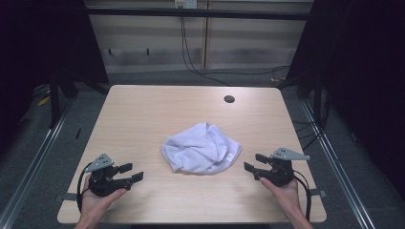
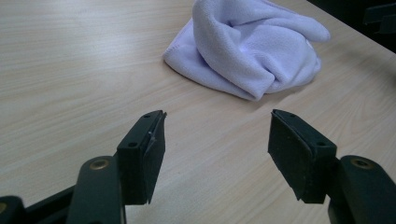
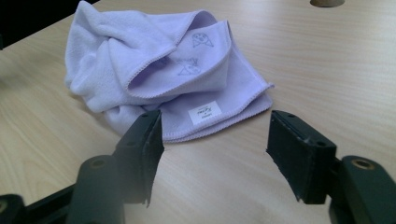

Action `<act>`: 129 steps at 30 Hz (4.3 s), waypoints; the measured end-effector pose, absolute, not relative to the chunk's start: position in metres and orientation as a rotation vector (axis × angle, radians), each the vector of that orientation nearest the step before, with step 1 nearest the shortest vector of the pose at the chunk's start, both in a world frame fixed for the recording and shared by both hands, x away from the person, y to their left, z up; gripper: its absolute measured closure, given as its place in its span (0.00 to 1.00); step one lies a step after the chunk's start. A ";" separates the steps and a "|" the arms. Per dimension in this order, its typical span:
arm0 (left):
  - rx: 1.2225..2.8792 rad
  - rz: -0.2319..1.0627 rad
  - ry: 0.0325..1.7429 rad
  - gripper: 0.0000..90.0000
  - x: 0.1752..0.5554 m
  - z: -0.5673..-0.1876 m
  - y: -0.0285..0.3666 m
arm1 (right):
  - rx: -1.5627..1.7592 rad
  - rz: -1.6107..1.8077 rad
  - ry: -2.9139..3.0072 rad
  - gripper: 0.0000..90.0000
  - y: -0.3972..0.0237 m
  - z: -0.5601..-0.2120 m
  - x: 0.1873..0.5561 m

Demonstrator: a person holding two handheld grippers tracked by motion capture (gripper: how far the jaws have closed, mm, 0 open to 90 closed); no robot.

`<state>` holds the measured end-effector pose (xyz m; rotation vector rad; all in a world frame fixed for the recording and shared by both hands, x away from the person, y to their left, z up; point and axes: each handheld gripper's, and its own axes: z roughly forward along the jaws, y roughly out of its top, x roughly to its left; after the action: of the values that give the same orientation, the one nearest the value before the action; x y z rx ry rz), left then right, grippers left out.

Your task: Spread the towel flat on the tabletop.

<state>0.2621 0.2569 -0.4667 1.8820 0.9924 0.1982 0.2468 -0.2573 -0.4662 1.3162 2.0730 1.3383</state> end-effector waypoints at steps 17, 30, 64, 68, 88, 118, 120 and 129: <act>1.896 0.049 0.942 0.54 0.272 -0.468 0.244 | 1.168 1.391 2.306 0.31 -0.218 -0.459 0.303; 1.912 0.039 0.905 0.39 0.274 -0.468 0.244 | 1.080 1.292 2.520 0.30 -0.152 -0.488 0.346; 2.085 -0.085 0.752 0.66 0.293 -0.475 0.168 | 0.737 1.367 2.805 0.53 -0.143 -0.486 0.244; 2.153 -0.142 0.697 0.73 0.279 -0.481 0.165 | 0.739 1.367 2.764 0.50 -0.151 -0.476 0.242; 2.008 -0.131 0.776 0.61 0.309 -0.463 0.164 | 0.989 1.518 2.489 0.54 -0.176 -0.434 0.307; 1.929 -0.067 0.803 0.89 0.316 -0.452 0.189 | 1.094 1.437 2.417 0.99 -0.181 -0.450 0.317; 1.873 -0.040 0.817 0.90 0.319 -0.443 0.201 | 1.122 1.452 2.355 0.99 -0.195 -0.442 0.318; 1.746 0.098 0.838 0.91 0.328 -0.401 0.221 | 1.201 1.520 2.143 0.99 -0.242 -0.403 0.324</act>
<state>0.3285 0.2215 -0.4013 1.7464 0.8383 0.0976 0.3238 -0.2420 -0.4029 1.2014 2.1426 1.5202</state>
